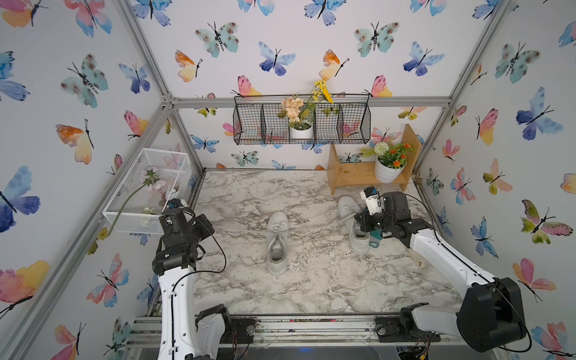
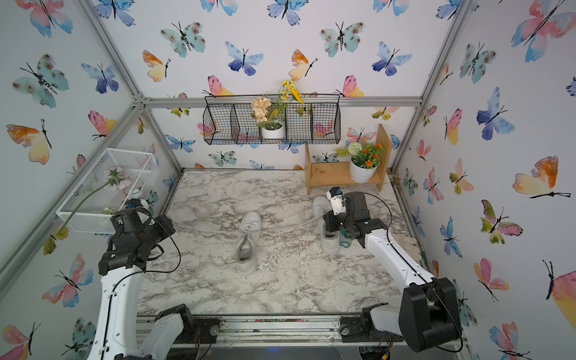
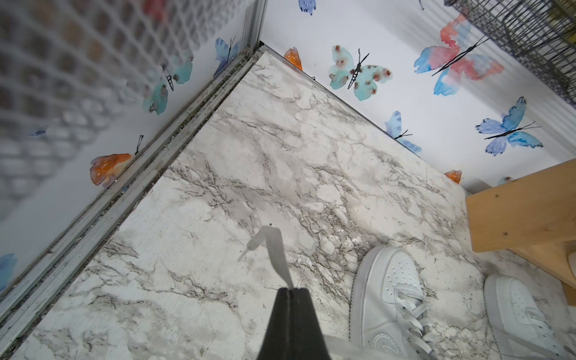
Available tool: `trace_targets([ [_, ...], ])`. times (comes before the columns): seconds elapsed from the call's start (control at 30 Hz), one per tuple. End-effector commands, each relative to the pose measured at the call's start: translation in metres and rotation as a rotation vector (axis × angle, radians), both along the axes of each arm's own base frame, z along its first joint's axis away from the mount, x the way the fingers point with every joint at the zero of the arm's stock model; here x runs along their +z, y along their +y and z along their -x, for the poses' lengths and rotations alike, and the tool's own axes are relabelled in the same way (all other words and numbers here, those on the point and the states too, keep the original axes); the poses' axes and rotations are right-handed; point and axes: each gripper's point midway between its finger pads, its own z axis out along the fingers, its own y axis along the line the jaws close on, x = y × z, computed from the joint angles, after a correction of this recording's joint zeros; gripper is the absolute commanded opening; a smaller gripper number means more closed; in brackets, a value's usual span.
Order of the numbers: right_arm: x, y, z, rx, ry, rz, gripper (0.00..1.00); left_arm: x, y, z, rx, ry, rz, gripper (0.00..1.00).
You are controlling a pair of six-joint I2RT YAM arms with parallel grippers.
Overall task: Tie the shoes
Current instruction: Tie the shoelace on the shoe, then wrap the shoelace around the shoelace.
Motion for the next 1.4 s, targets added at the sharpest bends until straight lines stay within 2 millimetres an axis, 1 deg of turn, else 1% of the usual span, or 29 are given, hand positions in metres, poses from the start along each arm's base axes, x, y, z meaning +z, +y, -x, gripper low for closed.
trace_targets([
  [0.0,0.018,0.037,0.042,0.233,0.018,-0.072,0.02,0.041,-0.026,0.002,-0.111,-0.129,0.074,0.0],
  [0.07,0.013,0.049,0.057,0.28,0.043,-0.074,0.02,0.054,-0.039,0.004,-0.16,-0.164,0.107,0.0],
  [0.13,0.001,0.062,0.072,0.325,0.073,-0.075,0.02,0.066,-0.053,0.006,-0.207,-0.194,0.138,0.0],
  [0.17,-0.008,0.067,0.078,0.332,0.089,-0.062,0.03,0.073,-0.06,0.006,-0.227,-0.207,0.145,0.0],
  [0.23,-0.026,0.073,0.084,0.334,0.118,-0.027,0.09,0.087,-0.076,0.008,-0.275,-0.236,0.159,0.0],
  [0.3,-0.045,0.07,0.082,0.307,0.143,0.035,0.2,0.1,-0.093,0.009,-0.32,-0.261,0.16,0.0],
  [0.33,-0.048,0.067,0.079,0.291,0.138,0.062,0.25,0.104,-0.099,0.009,-0.33,-0.266,0.158,0.0],
  [0.37,-0.048,0.064,0.075,0.279,0.124,0.084,0.31,0.108,-0.105,0.008,-0.343,-0.272,0.156,0.0],
  [0.43,-0.039,0.065,0.067,0.277,0.076,0.095,0.41,0.112,-0.116,0.007,-0.365,-0.273,0.171,0.0],
  [0.5,-0.02,0.073,0.061,0.308,0.017,0.072,0.49,0.117,-0.128,0.004,-0.407,-0.285,0.207,0.0],
  [0.6,0.005,0.093,0.059,0.398,-0.074,0.012,0.56,0.128,-0.142,0.0,-0.449,-0.302,0.211,0.0],
  [0.67,0.016,0.109,0.059,0.469,-0.134,-0.022,0.57,0.136,-0.147,-0.003,-0.458,-0.316,0.199,0.0],
  [0.73,0.021,0.128,0.058,0.532,-0.179,-0.047,0.58,0.142,-0.15,-0.006,-0.473,-0.327,0.205,0.0],
  [0.8,0.023,0.153,0.058,0.608,-0.217,-0.065,0.59,0.146,-0.153,-0.01,-0.484,-0.331,0.214,0.0],
  [0.93,0.023,0.205,0.057,0.733,-0.28,-0.106,0.59,0.143,-0.154,-0.017,-0.481,-0.321,0.226,0.0],
  [1.0,0.016,0.227,0.055,0.776,-0.297,-0.107,0.6,0.141,-0.153,-0.02,-0.469,-0.326,0.227,0.0],
  [1.1,0.005,0.252,0.049,0.808,-0.297,-0.116,0.6,0.138,-0.151,-0.023,-0.452,-0.333,0.234,0.0],
  [1.27,-0.015,0.28,0.044,0.837,-0.285,-0.109,0.59,0.135,-0.151,-0.027,-0.446,-0.32,0.236,0.0],
  [1.37,-0.023,0.293,0.04,0.841,-0.272,-0.116,0.57,0.132,-0.149,-0.028,-0.437,-0.313,0.231,0.0],
])
